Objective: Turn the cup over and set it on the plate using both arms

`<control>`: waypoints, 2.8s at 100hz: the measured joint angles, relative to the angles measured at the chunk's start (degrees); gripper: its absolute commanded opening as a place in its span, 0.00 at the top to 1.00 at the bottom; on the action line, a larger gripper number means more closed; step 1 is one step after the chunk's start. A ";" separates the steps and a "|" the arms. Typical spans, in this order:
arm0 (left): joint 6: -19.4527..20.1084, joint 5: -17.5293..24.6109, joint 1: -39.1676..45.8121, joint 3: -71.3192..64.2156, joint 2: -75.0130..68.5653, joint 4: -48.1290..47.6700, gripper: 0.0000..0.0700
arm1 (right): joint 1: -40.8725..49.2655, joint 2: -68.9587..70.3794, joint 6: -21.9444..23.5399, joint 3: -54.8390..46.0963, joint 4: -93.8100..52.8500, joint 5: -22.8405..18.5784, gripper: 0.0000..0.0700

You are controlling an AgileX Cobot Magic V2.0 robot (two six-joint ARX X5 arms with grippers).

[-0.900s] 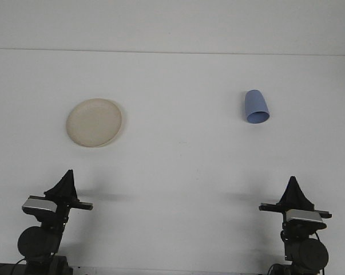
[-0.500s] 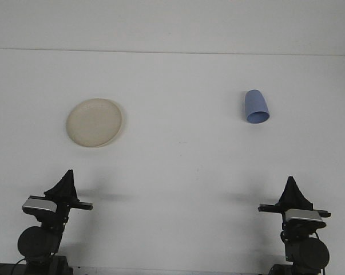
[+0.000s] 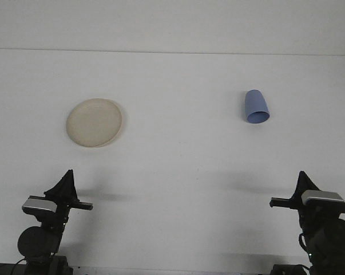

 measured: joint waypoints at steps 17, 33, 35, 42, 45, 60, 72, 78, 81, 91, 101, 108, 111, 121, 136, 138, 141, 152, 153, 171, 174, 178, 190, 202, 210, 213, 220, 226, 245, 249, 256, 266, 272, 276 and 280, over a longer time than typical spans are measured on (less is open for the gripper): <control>0.00 0.00 0.00 0.00 0.00 0.00 0.98 | 0.00 9.53 0.00 12.96 -13.27 0.00 1.00; 0.00 0.00 0.00 0.00 0.00 0.00 0.98 | 0.00 15.80 0.00 20.46 -21.20 -0.02 1.00; 0.00 0.00 0.00 0.00 0.00 0.00 0.98 | 0.00 16.35 0.02 20.94 -21.77 -0.02 1.00; 0.00 0.00 0.00 0.00 0.00 0.00 0.98 | 0.00 17.59 0.00 21.55 -22.75 -0.02 1.00; 0.00 0.00 0.00 0.00 0.00 0.00 0.98 | 0.00 17.86 0.00 21.55 -23.10 -0.02 0.99; 0.00 0.00 0.00 0.00 0.00 0.00 0.98 | 0.00 18.14 0.02 21.55 -23.30 -0.02 0.99; 0.00 0.00 0.00 0.00 0.00 0.00 0.98 | 0.00 18.01 0.02 21.55 -23.41 -0.02 0.80; 0.00 0.00 0.00 0.00 0.00 0.00 0.98 | 0.00 18.01 0.02 21.55 -23.58 -0.02 0.63; 0.00 0.00 0.00 0.00 0.00 0.00 0.98 | 0.00 18.01 0.02 21.55 -23.65 -0.04 0.53; 0.00 0.00 0.00 0.00 0.00 0.00 0.98 | 0.00 18.01 0.02 21.55 -23.76 -0.04 0.24; 0.00 0.00 0.00 0.00 0.00 0.00 0.98 | 0.00 18.01 0.02 21.55 -24.41 -0.04 0.21; 0.00 0.00 0.00 0.00 0.00 0.00 0.98 | 0.00 18.01 0.02 21.55 -24.50 -0.04 0.21; 0.00 0.00 0.00 0.00 0.00 0.00 0.98 | 0.00 18.01 0.02 21.55 -24.50 -0.07 0.21; 0.00 0.00 0.00 0.00 0.00 0.00 0.98 | 0.00 18.01 0.04 21.55 -24.26 -0.70 0.21; 0.00 0.00 0.00 0.00 0.00 0.00 0.98 | 0.00 20.41 0.04 21.55 -18.34 -3.26 0.21; 0.00 0.00 0.00 0.00 0.02 0.00 0.98 | 0.00 21.11 0.04 21.57 -17.49 -3.50 0.21; 0.00 0.00 0.00 0.00 0.00 0.00 0.98 | 0.00 22.36 0.02 21.62 -16.22 -3.93 0.21; 0.00 0.00 0.00 0.00 0.02 0.00 0.98 | 0.00 27.89 -0.02 21.62 -12.63 -4.42 0.21; 0.00 0.00 0.00 0.00 0.00 0.00 0.98 | 0.00 28.46 -0.02 21.62 -12.33 -4.42 0.21; 0.00 0.00 0.00 0.00 0.00 0.00 0.98 | 0.00 37.51 -0.87 21.40 -3.19 -4.42 0.21; 0.00 0.00 0.00 0.00 0.00 0.00 0.98 | 0.00 38.62 -1.25 21.22 -1.03 -4.42 0.21; 0.00 0.00 0.00 0.00 0.00 0.00 0.98 | 0.00 40.24 -1.64 21.07 1.64 -4.42 0.21; 0.00 0.00 0.00 0.00 0.00 0.00 0.98 | 0.00 45.44 -2.84 20.15 7.10 -4.42 0.21; 0.00 -0.02 0.00 0.00 0.00 0.00 0.98 | -0.04 50.18 -4.24 17.81 13.27 -4.44 0.21; 0.00 0.00 0.00 0.00 0.00 0.00 0.98 | -0.04 52.98 -4.63 15.76 18.93 -4.48 0.21; 0.00 0.00 0.00 0.00 0.00 0.00 0.98 | -0.04 54.07 -4.66 15.06 20.74 -4.50 0.21; 0.00 0.00 0.00 0.00 0.00 0.00 0.98 | -0.07 56.98 -4.96 13.75 24.55 -4.59 0.21; 0.00 0.00 0.00 0.00 0.00 0.00 0.98 | -0.17 59.76 -5.51 13.16 27.26 -4.83 0.21; 0.00 0.00 0.00 0.00 0.02 0.00 0.98 | -0.94 67.80 -6.43 12.94 36.35 -6.32 0.21; 0.00 0.00 0.00 0.00 0.00 0.00 0.98 | -1.20 69.22 -6.56 12.94 38.23 -6.56 0.21; 0.00 0.00 0.00 0.00 0.00 0.00 0.98 | -1.66 71.36 -6.60 12.94 41.07 -7.63 0.21; 0.00 0.00 0.00 0.00 0.00 0.00 0.98 | -2.43 73.79 -6.69 12.94 44.57 -8.07 0.22; 0.00 0.00 0.00 0.00 0.00 0.00 0.98 | -3.10 74.75 -6.78 12.94 46.10 -8.87 0.22; 0.00 0.00 0.00 0.00 0.00 0.02 0.98 | -3.61 75.21 -6.80 12.94 47.10 -9.62 0.22; 0.00 0.00 0.00 0.00 0.02 0.00 0.98 | -4.13 75.63 -6.82 12.94 48.43 -10.54 0.22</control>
